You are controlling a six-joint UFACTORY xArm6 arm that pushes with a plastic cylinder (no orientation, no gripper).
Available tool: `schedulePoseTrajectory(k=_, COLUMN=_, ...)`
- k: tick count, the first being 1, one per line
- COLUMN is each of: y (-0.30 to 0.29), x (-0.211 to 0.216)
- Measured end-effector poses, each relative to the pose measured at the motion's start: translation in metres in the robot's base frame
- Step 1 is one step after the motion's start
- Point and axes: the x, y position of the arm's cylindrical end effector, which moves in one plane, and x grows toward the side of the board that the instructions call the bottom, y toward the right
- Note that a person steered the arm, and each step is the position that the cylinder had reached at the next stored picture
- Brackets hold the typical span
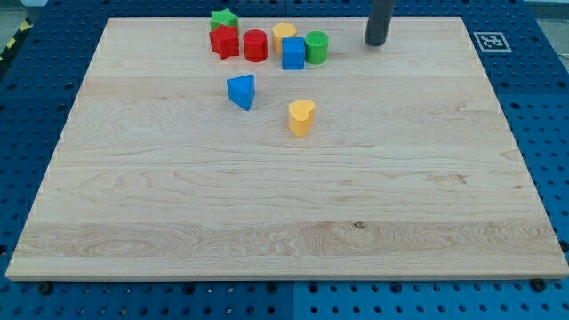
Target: Push the blue cube closer to the yellow heart
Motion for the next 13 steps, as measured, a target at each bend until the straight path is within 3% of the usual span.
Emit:
schedulePoseTrajectory(k=2, y=-0.061, x=-0.038)
schedulePoseTrajectory(k=5, y=-0.113, x=-0.033)
schedulePoseTrajectory(k=7, y=-0.113, x=0.063)
schedulePoseTrajectory(k=13, y=-0.157, x=0.046)
